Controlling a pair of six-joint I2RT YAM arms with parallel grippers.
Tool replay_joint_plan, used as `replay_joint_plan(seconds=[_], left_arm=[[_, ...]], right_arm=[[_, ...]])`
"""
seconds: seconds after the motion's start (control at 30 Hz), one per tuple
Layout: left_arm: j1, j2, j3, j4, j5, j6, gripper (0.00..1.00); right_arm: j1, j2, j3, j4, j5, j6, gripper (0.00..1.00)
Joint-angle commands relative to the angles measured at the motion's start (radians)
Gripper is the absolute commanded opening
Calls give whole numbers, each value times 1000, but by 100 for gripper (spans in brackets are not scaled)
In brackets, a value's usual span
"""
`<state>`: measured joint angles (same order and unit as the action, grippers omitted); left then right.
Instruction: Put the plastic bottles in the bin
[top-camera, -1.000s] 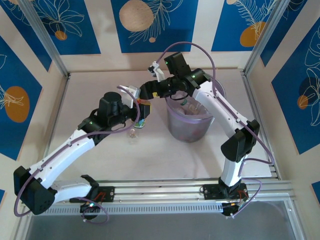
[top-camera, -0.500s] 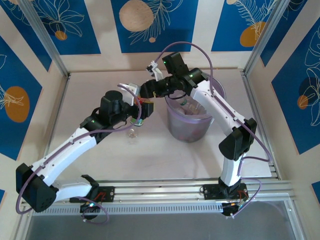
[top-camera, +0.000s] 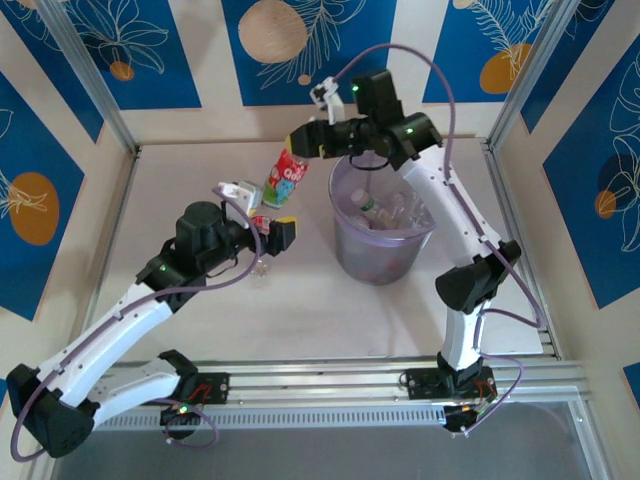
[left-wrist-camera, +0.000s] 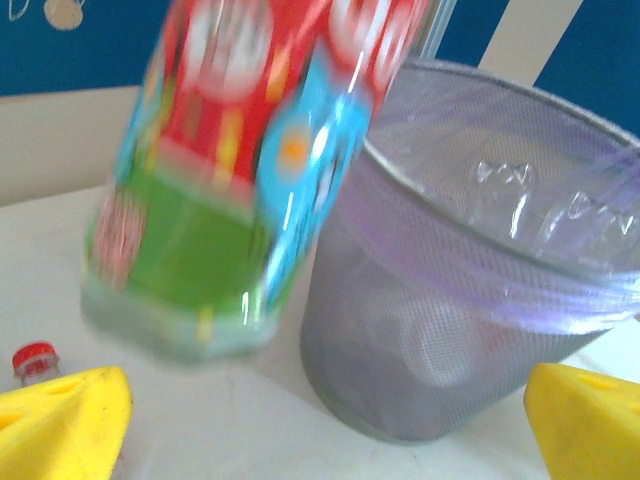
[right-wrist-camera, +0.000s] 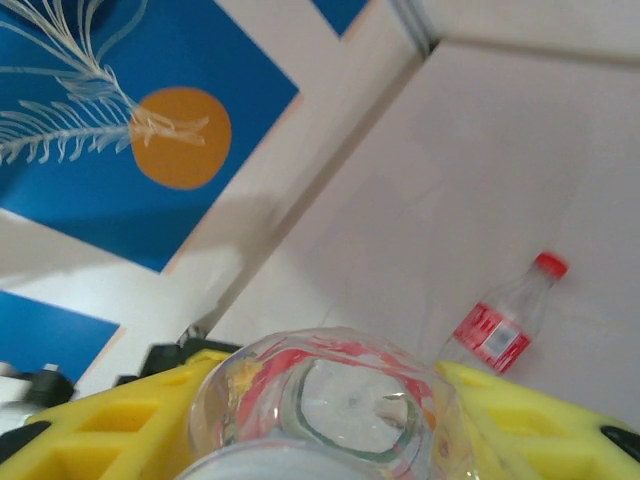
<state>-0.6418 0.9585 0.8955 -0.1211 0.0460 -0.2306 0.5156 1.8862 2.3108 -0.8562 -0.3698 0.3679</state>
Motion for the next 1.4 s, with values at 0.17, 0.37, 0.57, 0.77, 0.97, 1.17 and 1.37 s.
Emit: replay_joint_plan(seconds=[0.17,0.37,0.57,0.77,0.97,1.17,1.37], left_arm=[[-1,139,34,-178,-250,-78,100],[55,286,84,-264,-352,-204,100],[103,364,61,-257,-358,-247,100],[109,430,34,-237,-333,-245,100],[104,532,88,-295,-281,-211,100],[102,552,108,-312,-286,-193,100],[103,559,103,-326,-299,-177,100]], right_arm=[[-173,-121,107,-146,54,-76,41],[-337,-257,-67,-131,63,-77,41],[-430,-321,-297,-26,19,-39,41],[-461,-325,-413,25,3,-28,41],[-477,-280,-484,65,-32,-19,41],[-467,-229,-537,98,-50,-5,41],[-448,-218,-642,144,-50,-3,41]])
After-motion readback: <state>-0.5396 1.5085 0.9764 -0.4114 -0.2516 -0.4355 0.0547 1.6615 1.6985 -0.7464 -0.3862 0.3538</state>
